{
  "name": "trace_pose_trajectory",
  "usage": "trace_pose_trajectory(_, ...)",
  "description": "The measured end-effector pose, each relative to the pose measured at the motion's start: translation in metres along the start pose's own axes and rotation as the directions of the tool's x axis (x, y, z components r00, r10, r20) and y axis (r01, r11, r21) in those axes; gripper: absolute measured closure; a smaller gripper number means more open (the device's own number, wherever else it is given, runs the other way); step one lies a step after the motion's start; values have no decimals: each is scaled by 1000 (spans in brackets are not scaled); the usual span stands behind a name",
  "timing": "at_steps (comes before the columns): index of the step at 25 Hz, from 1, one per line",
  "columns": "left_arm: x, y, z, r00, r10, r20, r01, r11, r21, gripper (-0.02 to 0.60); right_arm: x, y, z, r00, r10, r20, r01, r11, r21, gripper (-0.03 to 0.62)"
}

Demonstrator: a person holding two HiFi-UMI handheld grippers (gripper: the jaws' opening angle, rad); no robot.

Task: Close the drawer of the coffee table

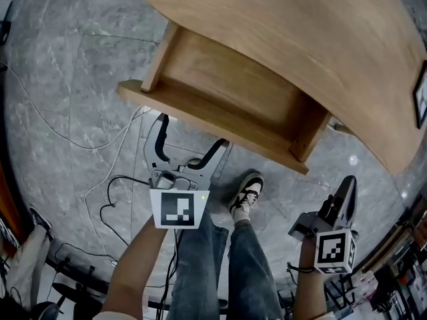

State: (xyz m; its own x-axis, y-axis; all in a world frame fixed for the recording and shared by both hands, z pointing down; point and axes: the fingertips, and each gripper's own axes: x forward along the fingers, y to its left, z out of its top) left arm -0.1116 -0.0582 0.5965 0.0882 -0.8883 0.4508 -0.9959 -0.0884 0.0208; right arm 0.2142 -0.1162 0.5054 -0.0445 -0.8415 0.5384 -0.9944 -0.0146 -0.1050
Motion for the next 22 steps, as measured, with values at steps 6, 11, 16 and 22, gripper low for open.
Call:
trace_pose_trajectory(6,20,4,4,999,27,-17,-28,996,-85,83,12,-11,4,1000,-21,-7,21,999,32,594)
trace_pose_trajectory(11,28,8,8,999,29,-28,-32,993,-114,83,8,-19,5,999,-53,-3,53,996,74,594)
trace_pose_trajectory(16,36,10,13,999,27,-41,-31,994,-108,83,4,-26,8,998,-66,9,64,992,107,594)
trace_pose_trajectory(22,47,13,19,999,21,-45,-25,994,-103,83,-2,-38,6,996,-92,11,90,988,129,594)
